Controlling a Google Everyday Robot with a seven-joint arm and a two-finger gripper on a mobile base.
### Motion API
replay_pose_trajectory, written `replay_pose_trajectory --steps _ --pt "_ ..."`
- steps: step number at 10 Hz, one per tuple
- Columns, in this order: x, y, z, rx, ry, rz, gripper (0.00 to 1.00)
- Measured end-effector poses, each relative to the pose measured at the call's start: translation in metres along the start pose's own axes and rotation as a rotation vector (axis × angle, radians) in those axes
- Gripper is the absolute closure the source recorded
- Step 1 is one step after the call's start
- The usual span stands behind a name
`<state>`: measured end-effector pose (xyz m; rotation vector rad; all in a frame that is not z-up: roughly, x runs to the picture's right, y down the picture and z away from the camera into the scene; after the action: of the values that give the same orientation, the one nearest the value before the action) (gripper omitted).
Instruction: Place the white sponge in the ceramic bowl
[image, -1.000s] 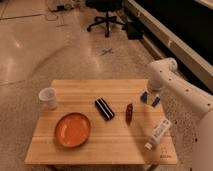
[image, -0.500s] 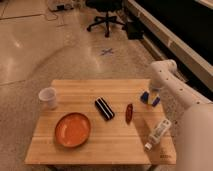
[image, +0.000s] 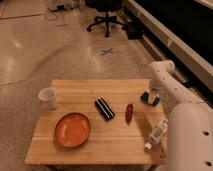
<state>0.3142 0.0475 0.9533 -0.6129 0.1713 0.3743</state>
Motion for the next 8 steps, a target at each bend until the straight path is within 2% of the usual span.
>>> replay_pose_trajectory --steps 2,4,6,8 --pt "0.000 0.000 0.007 -0.010 0.009 0.008 0.39" --pt "0.000 0.001 0.011 -0.015 0.014 0.006 0.56" --pt "-0.001 0.002 0.012 -0.010 0.024 -0.011 0.78" --pt "-0.004 0.003 0.001 0.007 0.011 -0.037 0.98"
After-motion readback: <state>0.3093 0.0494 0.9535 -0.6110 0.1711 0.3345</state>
